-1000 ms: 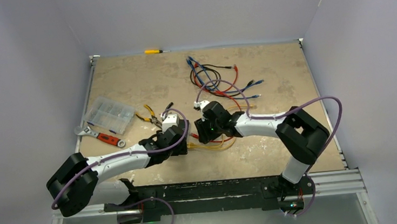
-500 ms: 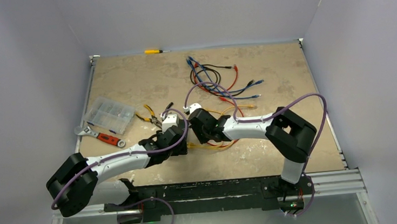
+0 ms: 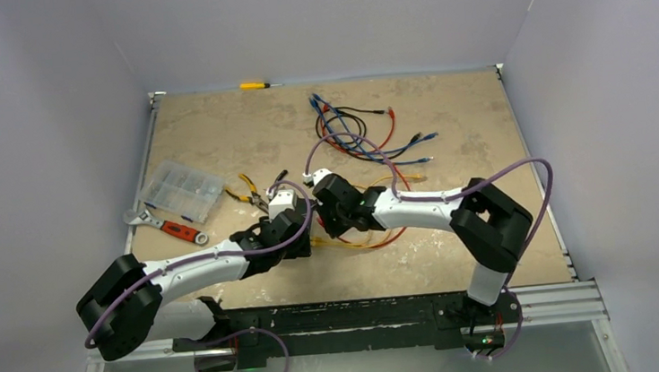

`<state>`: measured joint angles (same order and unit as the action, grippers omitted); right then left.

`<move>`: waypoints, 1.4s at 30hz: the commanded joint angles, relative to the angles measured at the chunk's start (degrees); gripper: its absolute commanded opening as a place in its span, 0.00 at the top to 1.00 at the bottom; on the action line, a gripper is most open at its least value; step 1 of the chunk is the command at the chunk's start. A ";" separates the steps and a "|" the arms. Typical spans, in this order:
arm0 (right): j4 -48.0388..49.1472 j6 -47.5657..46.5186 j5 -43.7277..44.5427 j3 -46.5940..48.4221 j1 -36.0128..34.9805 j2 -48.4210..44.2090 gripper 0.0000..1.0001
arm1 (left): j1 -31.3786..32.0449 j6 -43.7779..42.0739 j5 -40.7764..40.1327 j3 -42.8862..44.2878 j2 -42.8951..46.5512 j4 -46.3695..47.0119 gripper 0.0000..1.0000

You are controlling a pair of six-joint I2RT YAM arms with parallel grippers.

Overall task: Pull the plug from the switch port
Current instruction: Pick up the connector from the center of the board.

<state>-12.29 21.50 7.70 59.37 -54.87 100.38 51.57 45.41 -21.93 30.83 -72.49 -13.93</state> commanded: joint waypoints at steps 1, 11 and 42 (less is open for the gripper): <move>2.92 1.04 -8.15 3.46 1.74 -5.41 1.00 | 0.46 0.51 1.77 -2.61 -0.90 -5.72 1.00; 11.89 4.25 -31.56 1.10 12.44 -13.08 1.00 | 0.55 0.44 2.34 -2.64 -1.75 -4.54 1.00; 26.89 12.26 -48.79 2.70 17.18 -32.32 1.00 | 0.64 0.52 2.86 -2.38 -3.55 -3.54 1.00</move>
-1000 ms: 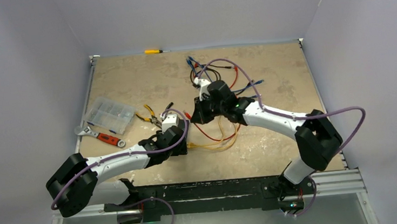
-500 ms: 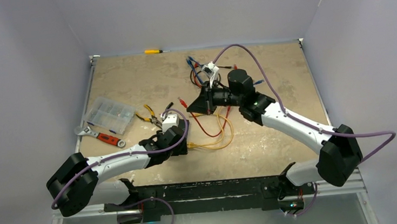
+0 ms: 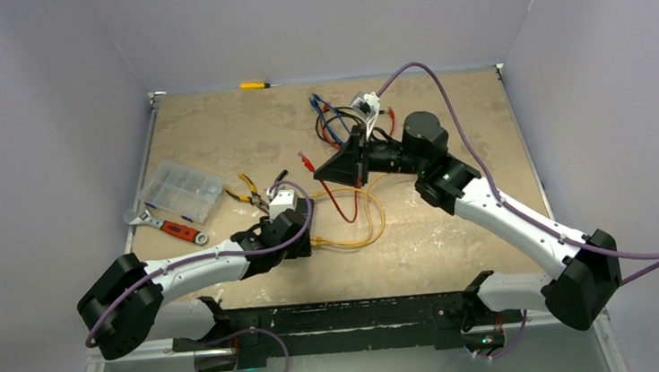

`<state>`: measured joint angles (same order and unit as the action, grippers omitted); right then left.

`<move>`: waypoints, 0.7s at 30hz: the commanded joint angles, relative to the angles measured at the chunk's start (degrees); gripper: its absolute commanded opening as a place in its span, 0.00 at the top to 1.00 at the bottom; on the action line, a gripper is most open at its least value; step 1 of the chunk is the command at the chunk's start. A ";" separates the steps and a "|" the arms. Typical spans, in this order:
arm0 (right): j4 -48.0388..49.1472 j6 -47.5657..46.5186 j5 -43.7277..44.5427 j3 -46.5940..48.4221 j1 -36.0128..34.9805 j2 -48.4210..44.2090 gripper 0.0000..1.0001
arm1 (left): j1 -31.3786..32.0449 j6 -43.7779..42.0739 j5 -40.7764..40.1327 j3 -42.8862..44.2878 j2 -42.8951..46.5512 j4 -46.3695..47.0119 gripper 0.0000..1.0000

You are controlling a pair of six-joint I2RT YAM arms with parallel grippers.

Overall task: Pull the plug from the switch port
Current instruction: Pick up the connector from the center of the board, then place the connector at the center of the board.

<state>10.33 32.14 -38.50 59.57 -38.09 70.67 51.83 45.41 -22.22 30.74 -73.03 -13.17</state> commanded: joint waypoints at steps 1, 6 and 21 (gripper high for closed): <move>4.80 1.94 -3.03 2.55 0.47 -2.91 1.00 | 0.37 0.51 3.15 -2.32 -2.99 -4.32 1.00; 7.02 3.26 -5.30 2.68 0.59 -4.14 1.00 | 0.38 0.56 3.06 -2.25 -3.00 -4.48 1.00; 13.25 5.66 -10.42 3.52 0.68 -7.82 1.00 | 0.55 0.39 2.88 -2.01 -3.16 -4.52 1.00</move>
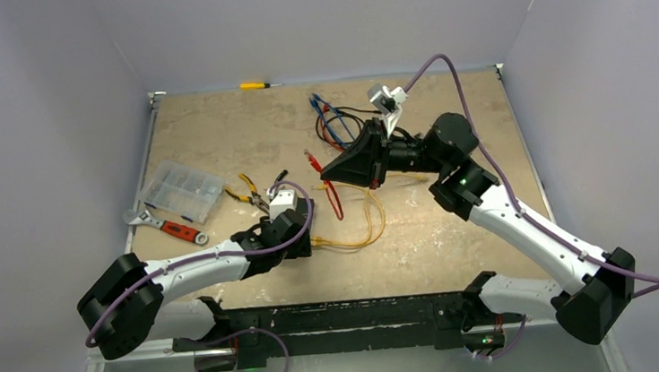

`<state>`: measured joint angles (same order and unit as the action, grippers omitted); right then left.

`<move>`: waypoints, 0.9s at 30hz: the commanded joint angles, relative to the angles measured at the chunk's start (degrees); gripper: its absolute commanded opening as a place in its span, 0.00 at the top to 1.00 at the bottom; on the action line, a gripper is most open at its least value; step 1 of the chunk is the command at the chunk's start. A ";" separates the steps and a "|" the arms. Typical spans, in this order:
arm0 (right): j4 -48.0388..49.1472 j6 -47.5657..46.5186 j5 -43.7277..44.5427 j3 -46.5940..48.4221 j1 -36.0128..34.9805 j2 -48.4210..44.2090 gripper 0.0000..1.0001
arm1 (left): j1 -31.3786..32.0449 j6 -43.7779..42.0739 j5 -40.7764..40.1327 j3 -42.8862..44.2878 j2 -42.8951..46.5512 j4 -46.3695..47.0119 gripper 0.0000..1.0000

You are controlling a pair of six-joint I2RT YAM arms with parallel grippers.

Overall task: Pull the plug from the switch port
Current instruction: Place the connector at the center of the board.

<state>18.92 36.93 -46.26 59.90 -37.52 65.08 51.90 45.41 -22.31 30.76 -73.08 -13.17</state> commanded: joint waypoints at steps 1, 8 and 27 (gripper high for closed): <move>5.09 0.99 -3.02 3.28 0.15 -2.43 1.00 | 0.46 0.42 2.89 -1.98 -3.19 -4.50 1.00; 5.93 1.22 -3.34 3.80 0.08 -3.95 1.00 | 0.48 0.25 2.88 -1.52 -4.08 -4.31 1.00; 13.34 2.81 -10.24 3.73 0.12 -6.32 1.00 | 0.57 0.37 2.88 -1.43 -4.41 -4.23 1.00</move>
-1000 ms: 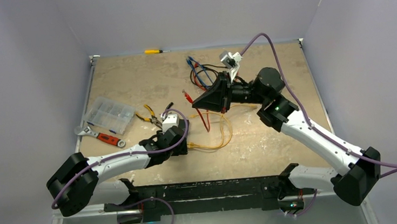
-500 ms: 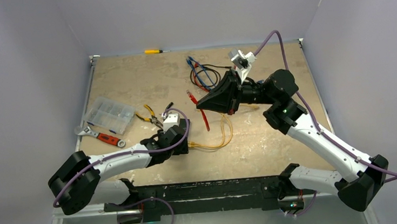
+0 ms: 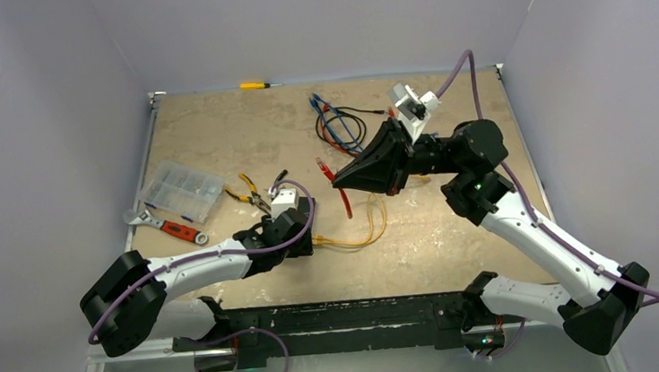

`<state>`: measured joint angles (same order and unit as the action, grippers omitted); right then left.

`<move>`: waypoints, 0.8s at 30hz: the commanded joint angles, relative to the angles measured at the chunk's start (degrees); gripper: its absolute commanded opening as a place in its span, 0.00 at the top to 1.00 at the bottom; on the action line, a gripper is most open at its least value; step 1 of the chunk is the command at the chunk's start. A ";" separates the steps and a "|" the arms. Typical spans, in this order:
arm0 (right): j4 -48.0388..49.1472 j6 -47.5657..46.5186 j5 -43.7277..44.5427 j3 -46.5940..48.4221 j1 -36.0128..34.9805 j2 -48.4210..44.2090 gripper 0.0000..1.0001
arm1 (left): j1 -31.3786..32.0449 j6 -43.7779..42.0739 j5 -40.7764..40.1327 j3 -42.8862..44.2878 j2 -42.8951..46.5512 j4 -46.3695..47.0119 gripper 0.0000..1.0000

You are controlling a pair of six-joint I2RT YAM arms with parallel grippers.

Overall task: Pull the plug from the switch port
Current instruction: Place the connector at the center of the board.

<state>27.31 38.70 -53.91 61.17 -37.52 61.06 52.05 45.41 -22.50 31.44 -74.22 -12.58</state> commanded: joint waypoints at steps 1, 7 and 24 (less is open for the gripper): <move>5.21 1.22 -2.68 2.42 0.10 -2.46 1.00 | 0.42 0.37 3.08 -2.10 -3.26 -4.82 1.00; 6.12 1.91 -2.70 2.37 0.15 -2.95 1.00 | 0.43 0.49 3.08 -2.26 -3.23 -4.95 1.00; 9.28 4.28 -2.37 2.97 0.12 -5.22 1.00 | 0.60 0.62 2.99 -2.51 -3.13 -4.78 1.00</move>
<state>33.61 42.17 -56.51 61.17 -37.52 57.43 52.21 45.43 -22.74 31.44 -74.30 -12.53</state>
